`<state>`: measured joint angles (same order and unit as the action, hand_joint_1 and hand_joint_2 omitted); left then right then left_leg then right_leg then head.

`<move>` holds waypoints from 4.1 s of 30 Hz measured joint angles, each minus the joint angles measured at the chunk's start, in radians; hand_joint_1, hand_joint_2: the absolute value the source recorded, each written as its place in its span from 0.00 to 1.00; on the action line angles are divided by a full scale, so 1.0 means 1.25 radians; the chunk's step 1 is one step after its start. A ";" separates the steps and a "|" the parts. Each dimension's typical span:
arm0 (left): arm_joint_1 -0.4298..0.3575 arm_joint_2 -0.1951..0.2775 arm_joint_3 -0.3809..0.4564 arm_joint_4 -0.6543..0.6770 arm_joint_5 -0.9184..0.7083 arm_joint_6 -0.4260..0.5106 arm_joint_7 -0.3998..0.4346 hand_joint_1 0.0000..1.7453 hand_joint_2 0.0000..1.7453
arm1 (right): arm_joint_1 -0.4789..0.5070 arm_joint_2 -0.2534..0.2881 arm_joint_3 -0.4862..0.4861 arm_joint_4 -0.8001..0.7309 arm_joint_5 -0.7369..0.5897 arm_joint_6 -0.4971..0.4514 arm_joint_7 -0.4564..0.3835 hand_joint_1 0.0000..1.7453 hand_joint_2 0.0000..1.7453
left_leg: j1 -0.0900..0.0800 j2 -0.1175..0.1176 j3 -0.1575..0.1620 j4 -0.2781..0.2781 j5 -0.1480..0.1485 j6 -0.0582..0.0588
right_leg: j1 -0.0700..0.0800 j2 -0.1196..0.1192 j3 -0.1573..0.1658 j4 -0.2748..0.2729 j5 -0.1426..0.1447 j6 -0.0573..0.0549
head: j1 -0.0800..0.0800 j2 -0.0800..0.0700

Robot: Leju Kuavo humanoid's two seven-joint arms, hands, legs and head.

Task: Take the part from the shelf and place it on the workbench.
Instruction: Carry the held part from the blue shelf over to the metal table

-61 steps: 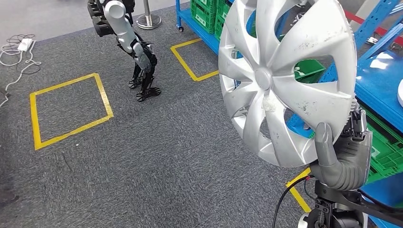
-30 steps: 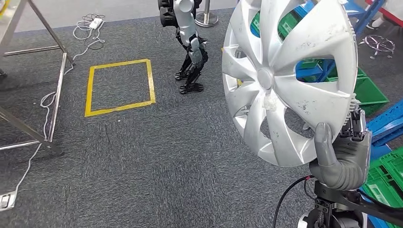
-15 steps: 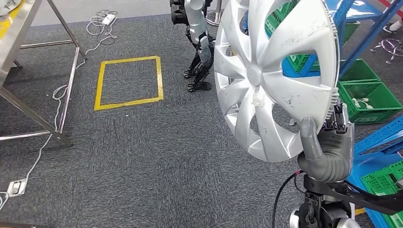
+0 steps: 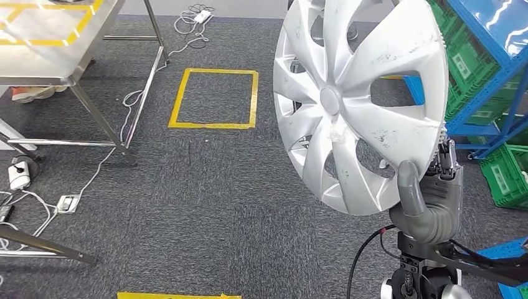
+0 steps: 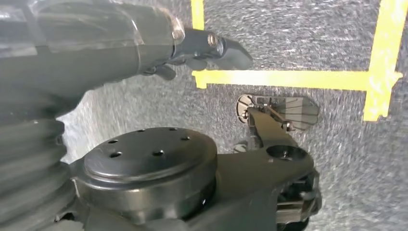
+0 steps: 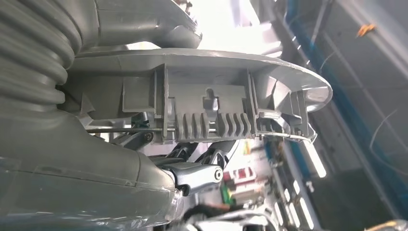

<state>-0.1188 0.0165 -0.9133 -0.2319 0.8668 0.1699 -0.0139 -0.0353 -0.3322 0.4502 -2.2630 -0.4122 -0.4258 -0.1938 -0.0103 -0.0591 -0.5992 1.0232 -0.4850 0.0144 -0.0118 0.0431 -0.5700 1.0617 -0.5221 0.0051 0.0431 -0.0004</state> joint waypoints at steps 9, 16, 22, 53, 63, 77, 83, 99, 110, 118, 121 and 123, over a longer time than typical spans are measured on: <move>0.000 0.014 0.002 0.000 0.028 0.007 -0.043 0.00 1.00 | -0.003 0.021 0.004 0.041 -0.045 0.052 -0.023 1.00 1.00 | 0.009 0.051 -0.092 0.173 -0.094 -0.034 | 0.002 -0.042 0.021 -0.059 0.017 -0.021 | -0.024 0.000; 0.002 0.014 0.002 0.000 0.035 0.013 0.055 0.00 1.00 | 0.000 0.037 0.011 0.082 -0.063 0.060 -0.031 1.00 1.00 | 0.015 0.100 -0.003 0.010 -0.007 -0.037 | 0.004 -0.086 0.022 -0.046 0.003 0.001 | -0.040 0.000; 0.001 0.017 0.002 0.000 0.040 0.014 0.064 0.00 1.00 | -0.001 0.041 0.020 0.099 -0.063 0.063 -0.034 1.00 1.00 | 0.011 0.070 -0.002 -0.001 -0.002 -0.002 | -0.003 -0.059 -0.006 0.030 -0.054 0.023 | -0.026 0.000; 0.001 -0.011 0.001 0.000 0.011 -0.009 0.009 0.00 1.00 | -0.101 0.036 0.050 0.080 0.032 0.020 0.080 1.00 1.00 | 0.014 0.064 -0.011 0.016 -0.007 -0.001 | -0.005 -0.056 -0.007 0.067 -0.080 0.023 | -0.021 0.000; 0.002 -0.024 0.001 0.000 0.017 -0.010 -0.027 0.00 1.00 | -0.110 0.035 0.063 0.078 0.036 0.022 0.075 1.00 1.00 | 0.003 -0.014 -0.015 0.015 0.000 -0.001 | 0.016 0.008 0.005 -0.024 0.009 -0.023 | 0.005 0.000; 0.003 -0.018 0.001 0.000 0.024 -0.012 -0.017 0.00 1.00 | -0.111 0.036 0.075 0.078 0.039 0.022 0.063 1.00 1.00 | 0.017 0.100 -0.009 0.022 -0.015 -0.038 | 0.001 -0.087 0.016 -0.035 0.005 0.009 | -0.036 0.000; 0.003 -0.013 0.001 0.000 0.028 -0.013 -0.005 0.00 1.00 | -0.110 0.036 0.080 0.078 0.048 0.020 0.059 1.00 1.00 | 0.016 0.065 -0.010 0.019 -0.009 -0.002 | -0.005 -0.059 -0.010 0.042 -0.054 0.027 | -0.022 0.000; 0.003 -0.007 0.000 0.001 0.029 -0.014 -0.013 0.00 1.00 | -0.108 0.037 0.086 0.076 0.052 0.016 0.052 1.00 1.00 | 0.002 0.029 -0.044 0.066 -0.038 -0.019 | 0.010 -0.030 0.026 -0.068 0.027 -0.023 | 0.002 0.000; 0.003 0.000 0.000 0.001 0.031 -0.014 -0.004 0.00 1.00 | -0.097 0.037 0.086 0.076 0.046 0.016 0.044 1.00 1.00 | 0.020 0.108 -0.007 0.023 -0.017 -0.029 | 0.002 -0.095 0.024 -0.036 0.003 0.017 | -0.035 0.000; 0.002 0.003 0.000 0.001 0.031 -0.013 -0.002 0.00 1.00 | -0.093 0.037 0.086 0.077 0.043 0.016 0.041 1.00 1.00 | 0.014 0.041 -0.011 0.021 -0.008 0.001 | -0.003 -0.040 -0.072 0.192 -0.110 0.026 | -0.003 0.000; 0.002 0.003 0.000 0.001 0.031 -0.013 -0.001 0.00 1.00 | -0.091 0.037 0.085 0.077 0.043 0.016 0.040 1.00 1.00 | 0.008 0.011 -0.008 0.020 -0.006 0.003 | 0.004 -0.022 -0.028 0.082 -0.031 0.003 | 0.007 0.000; 0.002 0.002 0.000 0.001 0.031 -0.013 0.000 0.00 1.00 | -0.092 0.037 0.085 0.076 0.042 0.016 0.038 1.00 1.00 | 0.008 -0.006 -0.010 0.020 -0.003 0.001 | 0.009 -0.003 0.007 -0.001 0.004 -0.012 | 0.007 0.000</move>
<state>-0.1162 0.0195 -0.9129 -0.2308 0.9054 0.1535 -0.0134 -0.1499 -0.2861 0.5564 -2.1676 -0.3593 -0.4055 -0.1457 -0.0008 -0.0663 -0.6111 1.0487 -0.4893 0.0159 -0.0007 0.0396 -0.5607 1.0605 -0.5169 -0.0102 0.0523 -0.0004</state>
